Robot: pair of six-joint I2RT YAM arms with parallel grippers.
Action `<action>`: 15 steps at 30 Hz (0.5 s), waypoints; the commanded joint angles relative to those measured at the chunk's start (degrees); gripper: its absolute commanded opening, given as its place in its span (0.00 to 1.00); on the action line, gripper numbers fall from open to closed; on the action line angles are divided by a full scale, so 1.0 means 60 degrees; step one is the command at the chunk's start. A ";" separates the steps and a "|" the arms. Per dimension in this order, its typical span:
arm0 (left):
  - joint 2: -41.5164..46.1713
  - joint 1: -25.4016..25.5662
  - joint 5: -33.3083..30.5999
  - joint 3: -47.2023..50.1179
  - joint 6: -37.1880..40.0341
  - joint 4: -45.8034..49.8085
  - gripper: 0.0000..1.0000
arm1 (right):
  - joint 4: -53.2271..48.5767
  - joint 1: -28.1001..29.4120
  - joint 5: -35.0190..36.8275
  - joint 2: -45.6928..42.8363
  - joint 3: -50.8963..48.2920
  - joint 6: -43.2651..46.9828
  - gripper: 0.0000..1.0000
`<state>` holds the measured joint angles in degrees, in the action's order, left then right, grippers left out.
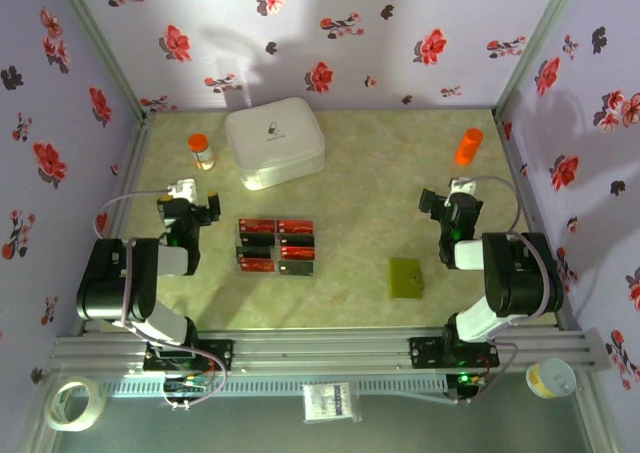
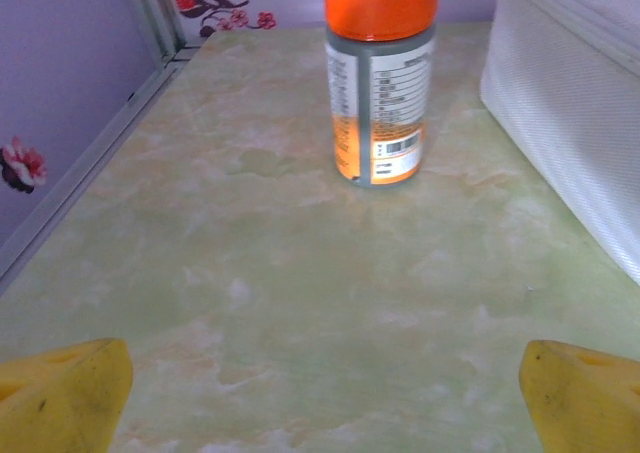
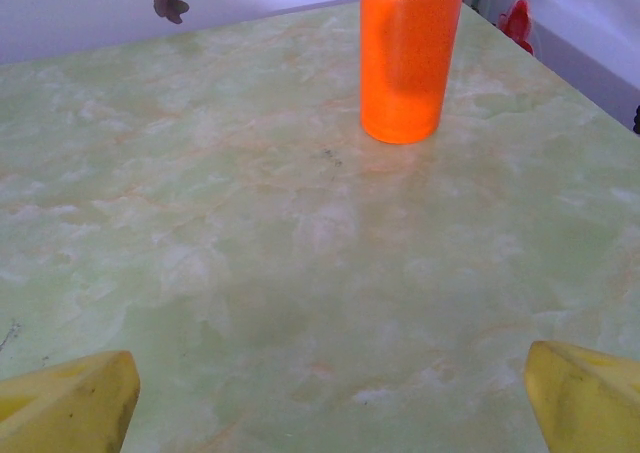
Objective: Put the credit cards into the card holder
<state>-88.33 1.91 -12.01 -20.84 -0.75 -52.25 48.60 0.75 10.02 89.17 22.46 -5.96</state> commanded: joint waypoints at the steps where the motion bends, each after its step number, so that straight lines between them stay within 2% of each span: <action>1: -0.0045 -0.0190 -0.0228 -0.0218 -0.0402 0.0037 1.00 | 0.0164 -0.0008 -0.0106 0.0008 0.0055 0.0133 0.99; 15: -0.0010 -0.0196 -0.0218 -0.0138 -0.0400 -0.0081 1.00 | 0.0145 -0.0020 -0.0101 -0.0047 0.0088 0.0101 0.99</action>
<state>-88.33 1.06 -12.43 -20.95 -2.63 -51.81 48.58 0.73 10.00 89.17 22.46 -5.96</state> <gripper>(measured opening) 0.998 0.993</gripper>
